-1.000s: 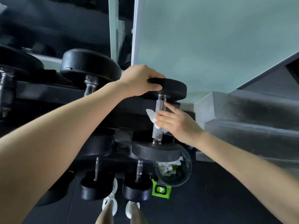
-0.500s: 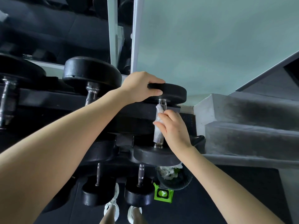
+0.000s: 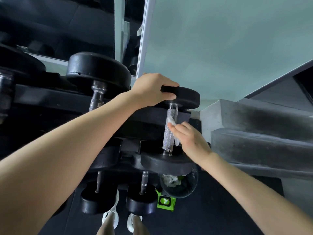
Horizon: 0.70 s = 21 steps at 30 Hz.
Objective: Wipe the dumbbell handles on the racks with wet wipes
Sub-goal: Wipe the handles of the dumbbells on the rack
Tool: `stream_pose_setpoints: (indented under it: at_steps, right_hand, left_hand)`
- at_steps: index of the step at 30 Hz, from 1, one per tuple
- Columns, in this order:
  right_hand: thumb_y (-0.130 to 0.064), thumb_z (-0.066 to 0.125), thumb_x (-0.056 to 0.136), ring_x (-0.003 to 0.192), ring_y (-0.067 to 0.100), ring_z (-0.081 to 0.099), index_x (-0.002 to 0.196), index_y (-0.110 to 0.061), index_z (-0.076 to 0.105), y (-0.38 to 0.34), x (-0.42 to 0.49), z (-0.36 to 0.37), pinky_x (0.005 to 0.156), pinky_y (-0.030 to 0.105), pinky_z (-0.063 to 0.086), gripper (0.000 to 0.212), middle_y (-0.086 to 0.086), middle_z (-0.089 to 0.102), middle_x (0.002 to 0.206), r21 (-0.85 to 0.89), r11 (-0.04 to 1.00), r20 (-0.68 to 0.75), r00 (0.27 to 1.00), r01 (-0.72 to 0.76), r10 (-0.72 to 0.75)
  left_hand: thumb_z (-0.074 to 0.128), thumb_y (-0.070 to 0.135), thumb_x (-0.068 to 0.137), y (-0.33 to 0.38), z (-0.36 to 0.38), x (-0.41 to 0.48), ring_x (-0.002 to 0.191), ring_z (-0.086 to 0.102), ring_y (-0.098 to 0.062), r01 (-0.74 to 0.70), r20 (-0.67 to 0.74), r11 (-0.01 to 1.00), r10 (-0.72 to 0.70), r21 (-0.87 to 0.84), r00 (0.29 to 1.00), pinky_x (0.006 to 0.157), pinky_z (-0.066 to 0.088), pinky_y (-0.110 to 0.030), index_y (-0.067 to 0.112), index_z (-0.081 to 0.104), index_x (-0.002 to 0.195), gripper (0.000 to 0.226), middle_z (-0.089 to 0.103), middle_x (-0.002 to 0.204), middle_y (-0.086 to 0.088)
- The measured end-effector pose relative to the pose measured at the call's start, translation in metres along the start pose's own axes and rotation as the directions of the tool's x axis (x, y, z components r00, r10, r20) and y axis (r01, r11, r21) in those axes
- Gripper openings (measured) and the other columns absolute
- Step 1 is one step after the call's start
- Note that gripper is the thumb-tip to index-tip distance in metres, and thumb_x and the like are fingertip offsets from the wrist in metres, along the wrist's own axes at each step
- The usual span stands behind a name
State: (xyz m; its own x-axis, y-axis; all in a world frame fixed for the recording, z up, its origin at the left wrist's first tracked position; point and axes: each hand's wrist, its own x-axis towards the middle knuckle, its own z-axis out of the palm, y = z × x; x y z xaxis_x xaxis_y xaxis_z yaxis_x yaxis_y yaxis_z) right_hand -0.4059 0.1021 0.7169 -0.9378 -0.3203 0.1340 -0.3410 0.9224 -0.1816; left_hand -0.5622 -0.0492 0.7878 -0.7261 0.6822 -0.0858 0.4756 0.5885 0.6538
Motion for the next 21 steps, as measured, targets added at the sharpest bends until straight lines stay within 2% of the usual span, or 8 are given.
stream_pose_setpoints:
  at_steps: [3,5,7,12,15,16,18,21]
  right_hand:
    - [0.022,0.065,0.063,0.068,0.023,0.049,0.119,-0.002,0.060,0.018,0.033,-0.007,0.054,0.032,0.049,0.061,0.006,0.058,0.080,-0.105,0.993,-0.019,0.998,-0.053,0.051]
    - [0.023,0.064,0.064,0.074,0.022,0.047,0.121,-0.002,0.060,0.014,0.041,-0.003,0.059,0.030,0.049,0.063,0.006,0.060,0.085,-0.063,0.986,-0.072,0.986,-0.156,0.151]
    - [0.027,0.061,0.062,0.076,0.020,0.041,0.120,0.003,0.060,0.004,0.028,0.004,0.059,0.033,0.051,0.063,0.009,0.060,0.090,0.001,0.993,-0.080,0.990,-0.121,0.120]
    - [0.027,0.054,0.057,0.068,0.019,0.045,0.108,0.003,0.066,-0.009,-0.005,-0.004,0.051,0.025,0.047,0.057,0.009,0.065,0.088,0.008,0.997,0.161,0.984,0.070,-0.071]
    - [0.023,0.044,0.071,0.077,0.019,0.059,0.117,-0.005,0.065,-0.015,-0.007,-0.022,0.064,0.020,0.044,0.058,0.005,0.067,0.093,0.164,0.983,0.245,0.969,-0.088,0.046]
    - [0.019,0.044,0.081,0.083,0.011,0.060,0.122,-0.011,0.063,-0.020,-0.008,-0.033,0.071,0.014,0.041,0.055,0.000,0.066,0.094,0.285,0.920,0.264,0.945,-0.268,0.194]
    - [0.007,0.048,0.093,0.086,-0.005,0.058,0.125,-0.033,0.056,-0.030,-0.009,-0.054,0.078,0.008,0.041,0.052,-0.010,0.062,0.092,0.652,0.566,0.290,0.856,-0.504,0.429]
    - [0.002,0.050,0.093,0.095,0.008,0.062,0.122,-0.046,0.050,-0.036,-0.007,-0.073,0.092,0.023,0.047,0.057,-0.003,0.068,0.093,0.866,0.147,0.353,0.792,-0.478,0.498]
  left_hand:
    - [0.064,0.040,0.087,-0.001,0.000,0.001,0.120,0.051,-0.013,0.017,-0.005,1.000,-0.017,-0.011,1.000,0.088,0.031,-0.019,0.036,0.057,0.127,0.041,0.059,0.130,0.013]
    - [0.064,0.039,0.087,-0.002,0.001,0.002,0.120,0.051,-0.013,0.013,0.002,1.000,-0.013,-0.016,1.000,0.089,0.032,-0.019,0.035,0.057,0.127,0.041,0.059,0.130,0.013]
    - [0.064,0.039,0.087,-0.003,0.001,0.001,0.121,0.051,-0.014,0.008,-0.001,1.000,-0.008,-0.022,1.000,0.090,0.032,-0.019,0.035,0.058,0.127,0.041,0.059,0.130,0.012]
    - [0.062,0.040,0.089,-0.001,0.001,-0.001,0.118,0.051,-0.015,0.031,0.013,1.000,-0.031,-0.005,0.999,0.085,0.029,-0.018,0.036,0.055,0.129,0.041,0.057,0.132,0.013]
    - [0.058,0.036,0.092,0.001,0.004,-0.006,0.113,0.053,-0.017,0.043,0.002,0.999,-0.043,-0.014,0.999,0.080,0.030,-0.018,0.035,0.053,0.132,0.040,0.058,0.131,0.012]
    - [0.058,0.035,0.092,0.000,0.006,-0.011,0.112,0.054,-0.017,0.062,-0.039,0.997,-0.064,-0.042,0.997,0.080,0.032,-0.017,0.033,0.054,0.131,0.040,0.059,0.129,0.010]
    - [0.059,0.032,0.091,-0.005,0.010,-0.028,0.108,0.057,-0.016,0.111,-0.213,0.990,-0.128,-0.087,0.969,0.083,0.036,-0.020,0.029,0.058,0.127,0.036,0.063,0.122,0.007]
    - [0.068,0.029,0.082,-0.002,0.018,-0.064,0.097,0.059,-0.017,0.086,-0.317,0.990,-0.118,-0.115,0.941,0.080,0.040,-0.024,0.027,0.067,0.112,0.031,0.066,0.103,0.006]
